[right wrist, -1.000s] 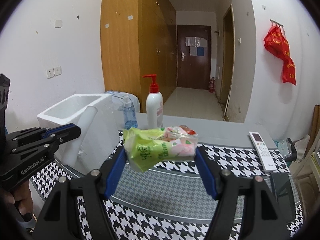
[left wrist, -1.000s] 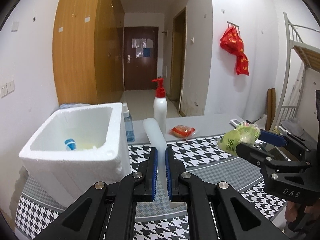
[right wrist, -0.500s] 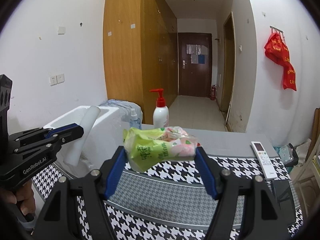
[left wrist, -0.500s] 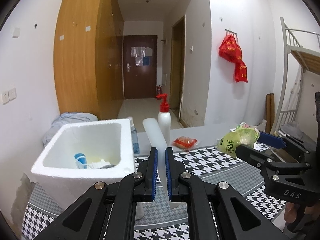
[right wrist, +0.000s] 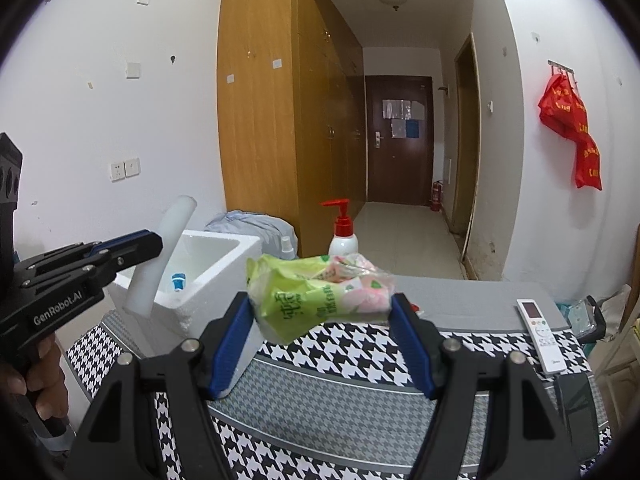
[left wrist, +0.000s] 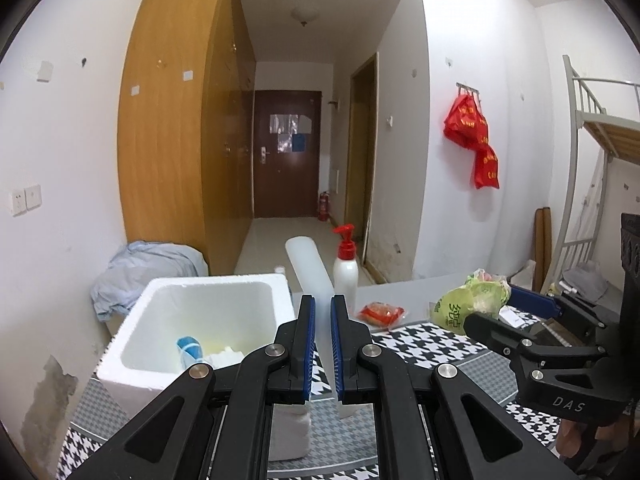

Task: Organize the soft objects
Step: 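Carry the foam tube and green packet with both tools over the foam box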

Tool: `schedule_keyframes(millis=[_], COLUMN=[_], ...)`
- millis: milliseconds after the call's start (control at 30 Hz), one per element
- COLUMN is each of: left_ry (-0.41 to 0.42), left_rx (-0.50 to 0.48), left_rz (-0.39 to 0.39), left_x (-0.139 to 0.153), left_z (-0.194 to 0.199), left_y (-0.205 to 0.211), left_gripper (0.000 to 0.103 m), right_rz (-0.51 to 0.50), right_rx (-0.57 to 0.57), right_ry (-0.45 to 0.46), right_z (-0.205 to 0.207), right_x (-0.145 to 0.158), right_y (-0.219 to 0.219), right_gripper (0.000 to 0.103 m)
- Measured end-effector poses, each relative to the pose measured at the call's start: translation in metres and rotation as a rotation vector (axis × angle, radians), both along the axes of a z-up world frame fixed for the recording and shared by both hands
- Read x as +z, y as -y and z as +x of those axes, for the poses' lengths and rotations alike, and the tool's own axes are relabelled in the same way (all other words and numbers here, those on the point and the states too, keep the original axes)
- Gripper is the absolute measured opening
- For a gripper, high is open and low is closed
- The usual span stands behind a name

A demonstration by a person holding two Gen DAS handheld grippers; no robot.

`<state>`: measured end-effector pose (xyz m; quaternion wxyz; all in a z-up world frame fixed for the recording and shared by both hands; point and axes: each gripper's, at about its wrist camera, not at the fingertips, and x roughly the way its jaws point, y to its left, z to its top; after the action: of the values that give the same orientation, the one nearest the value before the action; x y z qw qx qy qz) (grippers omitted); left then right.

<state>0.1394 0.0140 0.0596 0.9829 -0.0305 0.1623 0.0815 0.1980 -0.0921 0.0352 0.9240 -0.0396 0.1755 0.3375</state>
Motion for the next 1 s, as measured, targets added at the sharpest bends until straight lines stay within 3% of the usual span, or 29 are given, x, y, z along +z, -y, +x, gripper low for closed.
schedule_keyframes(millis=[533,1000], left_ry=[0.032,0.008], left_rx=[0.082,0.153], left_rz=[0.006,0.015], left_x=[0.008,0.004], left_z=[-0.009,-0.021], left_y=[-0.031,-0.055], left_gripper=[0.008,0.008], right_rz=[-0.014,-0.051], right_rx=[0.085,0.187], right_ry=[0.014,0.01], right_z=[0.005,-0.003], right_x=[0.008,0.008], right_y=[-0.034,-0.079], right_gripper=[0.074,0.074])
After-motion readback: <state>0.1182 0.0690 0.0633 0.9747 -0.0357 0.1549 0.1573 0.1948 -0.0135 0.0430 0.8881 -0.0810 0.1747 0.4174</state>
